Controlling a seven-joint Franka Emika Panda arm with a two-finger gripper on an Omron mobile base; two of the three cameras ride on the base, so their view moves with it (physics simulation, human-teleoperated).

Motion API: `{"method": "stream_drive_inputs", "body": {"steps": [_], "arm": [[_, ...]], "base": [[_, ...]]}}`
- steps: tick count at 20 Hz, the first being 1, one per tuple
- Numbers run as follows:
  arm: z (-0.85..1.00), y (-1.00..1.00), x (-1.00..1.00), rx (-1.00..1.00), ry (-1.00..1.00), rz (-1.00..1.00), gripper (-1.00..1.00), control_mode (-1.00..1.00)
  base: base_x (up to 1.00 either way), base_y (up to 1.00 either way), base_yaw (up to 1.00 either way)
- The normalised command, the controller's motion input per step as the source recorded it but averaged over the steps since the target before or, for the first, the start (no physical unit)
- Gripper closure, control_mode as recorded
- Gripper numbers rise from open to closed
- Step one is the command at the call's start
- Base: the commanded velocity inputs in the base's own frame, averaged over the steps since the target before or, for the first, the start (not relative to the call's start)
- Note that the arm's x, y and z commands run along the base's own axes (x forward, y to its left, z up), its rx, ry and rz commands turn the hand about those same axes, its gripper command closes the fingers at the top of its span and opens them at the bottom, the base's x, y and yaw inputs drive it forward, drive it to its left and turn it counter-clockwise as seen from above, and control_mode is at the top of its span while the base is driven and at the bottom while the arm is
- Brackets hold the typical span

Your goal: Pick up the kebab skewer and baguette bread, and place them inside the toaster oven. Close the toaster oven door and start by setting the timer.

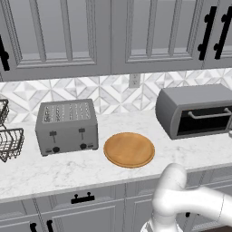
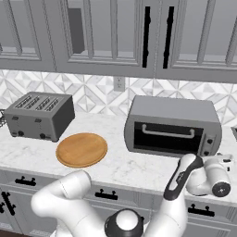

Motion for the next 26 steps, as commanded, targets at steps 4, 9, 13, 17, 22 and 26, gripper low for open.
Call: {"method": "stream_drive_inputs", "body": {"steps": [4,9,13,17,22,26], "arm": [[-0.02,-0.17,0.01,0.01,0.0,0.0,-1.0,-1.0],[-0.02,0.0,0.0,0.01,0.0,0.0,-1.0,-1.0],[-0.01,0.15,0.0,0.0,0.0,0.0,-1.0,-1.0],[0.0,0.19,0.0,0.0,0.0,0.0,-1.0,-1.0],[0.0,0.06,0.14,0.0,-0.01,0.0,-1.0,-1.0],[0.0,0.0,0.02,0.0,-0.03,0.0,-1.0,-1.0]], "base": [[0.0,0.0,0.0],[0.0,0.0,0.0],[0.0,0.0,0.0],[0.0,0.0,0.0],[0.0,0.0,0.0],[0.0,0.0,0.0]]}}
